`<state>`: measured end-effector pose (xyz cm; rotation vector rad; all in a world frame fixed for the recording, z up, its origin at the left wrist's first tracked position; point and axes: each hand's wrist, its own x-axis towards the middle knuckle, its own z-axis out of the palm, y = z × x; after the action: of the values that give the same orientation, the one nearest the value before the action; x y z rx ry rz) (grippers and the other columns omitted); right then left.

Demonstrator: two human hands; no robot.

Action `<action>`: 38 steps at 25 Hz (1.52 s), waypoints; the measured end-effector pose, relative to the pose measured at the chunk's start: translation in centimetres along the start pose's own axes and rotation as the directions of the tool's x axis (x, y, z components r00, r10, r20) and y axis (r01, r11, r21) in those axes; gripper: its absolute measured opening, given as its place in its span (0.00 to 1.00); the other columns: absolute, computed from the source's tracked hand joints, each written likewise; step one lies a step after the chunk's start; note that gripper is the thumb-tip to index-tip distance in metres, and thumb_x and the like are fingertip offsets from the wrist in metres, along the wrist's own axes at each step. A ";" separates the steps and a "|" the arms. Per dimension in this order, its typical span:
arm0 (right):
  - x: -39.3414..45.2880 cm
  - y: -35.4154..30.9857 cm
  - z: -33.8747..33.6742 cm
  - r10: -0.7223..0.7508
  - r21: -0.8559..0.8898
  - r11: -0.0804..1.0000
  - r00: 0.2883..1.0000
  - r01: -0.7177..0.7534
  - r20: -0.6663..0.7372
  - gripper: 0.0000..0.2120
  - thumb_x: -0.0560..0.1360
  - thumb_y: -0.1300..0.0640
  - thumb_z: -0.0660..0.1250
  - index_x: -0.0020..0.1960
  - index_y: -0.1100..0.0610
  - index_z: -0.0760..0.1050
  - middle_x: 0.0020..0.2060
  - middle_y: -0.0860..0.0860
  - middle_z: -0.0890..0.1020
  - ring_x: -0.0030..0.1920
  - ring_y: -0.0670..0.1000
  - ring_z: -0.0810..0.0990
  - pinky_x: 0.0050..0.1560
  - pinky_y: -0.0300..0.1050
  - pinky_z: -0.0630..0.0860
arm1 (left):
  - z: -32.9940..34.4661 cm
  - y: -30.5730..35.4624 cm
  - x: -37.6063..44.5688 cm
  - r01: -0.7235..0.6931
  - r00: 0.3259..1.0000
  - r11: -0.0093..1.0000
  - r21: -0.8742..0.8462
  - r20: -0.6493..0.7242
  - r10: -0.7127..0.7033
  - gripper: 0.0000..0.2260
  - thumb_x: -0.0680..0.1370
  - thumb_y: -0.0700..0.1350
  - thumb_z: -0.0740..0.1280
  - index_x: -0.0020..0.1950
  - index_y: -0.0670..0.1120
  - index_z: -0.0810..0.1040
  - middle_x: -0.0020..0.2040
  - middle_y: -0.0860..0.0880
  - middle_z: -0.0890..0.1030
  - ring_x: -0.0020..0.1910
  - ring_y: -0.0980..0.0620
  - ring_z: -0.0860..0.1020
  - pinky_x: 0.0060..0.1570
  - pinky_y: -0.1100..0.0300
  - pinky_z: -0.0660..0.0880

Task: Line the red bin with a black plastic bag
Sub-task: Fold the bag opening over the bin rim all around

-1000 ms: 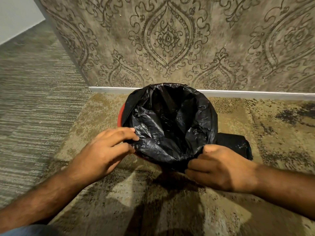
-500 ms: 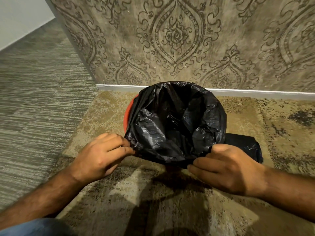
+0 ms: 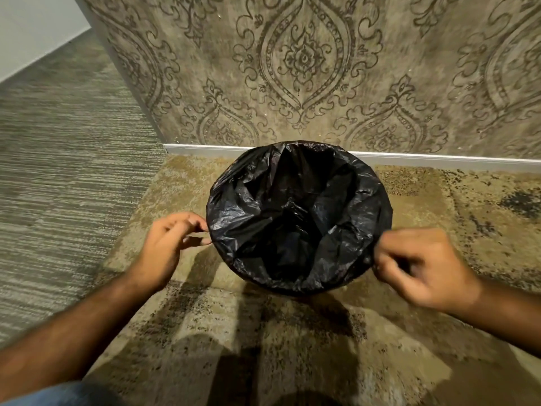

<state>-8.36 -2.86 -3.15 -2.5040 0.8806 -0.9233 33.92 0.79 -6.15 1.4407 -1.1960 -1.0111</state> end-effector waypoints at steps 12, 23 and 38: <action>3.1 5.2 -2.0 0.824 0.626 0.320 0.535 -0.711 0.186 0.15 0.70 0.51 0.80 0.49 0.62 0.88 0.39 0.59 0.89 0.30 0.49 0.85 0.31 0.38 0.84 | 2.7 4.3 9.1 0.030 0.989 0.971 0.238 -0.145 0.005 0.05 0.75 0.41 0.78 0.48 0.43 0.85 0.40 0.48 0.82 0.36 0.54 0.80 0.33 0.61 0.79; 1.8 6.5 -0.3 0.816 0.603 0.179 0.460 -0.777 0.350 0.05 0.77 0.65 0.73 0.50 0.67 0.85 0.40 0.63 0.86 0.32 0.50 0.84 0.33 0.39 0.85 | 4.0 1.0 9.0 0.479 0.878 0.874 0.083 -0.062 -0.475 0.14 0.86 0.40 0.60 0.59 0.33 0.81 0.57 0.28 0.84 0.47 0.40 0.80 0.51 0.48 0.76; 2.1 5.1 -1.8 0.823 0.603 0.148 0.436 -0.784 0.365 0.18 0.83 0.45 0.69 0.62 0.58 0.79 0.39 0.63 0.85 0.30 0.55 0.82 0.29 0.45 0.82 | 0.3 1.5 6.8 0.356 0.931 0.934 0.006 0.079 -0.356 0.20 0.80 0.61 0.65 0.56 0.45 0.81 0.50 0.39 0.82 0.42 0.43 0.80 0.33 0.58 0.78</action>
<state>-10.54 -8.26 -3.37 -0.9888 1.3351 -0.6839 34.50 -6.02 -4.87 1.6620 -1.0018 -1.3292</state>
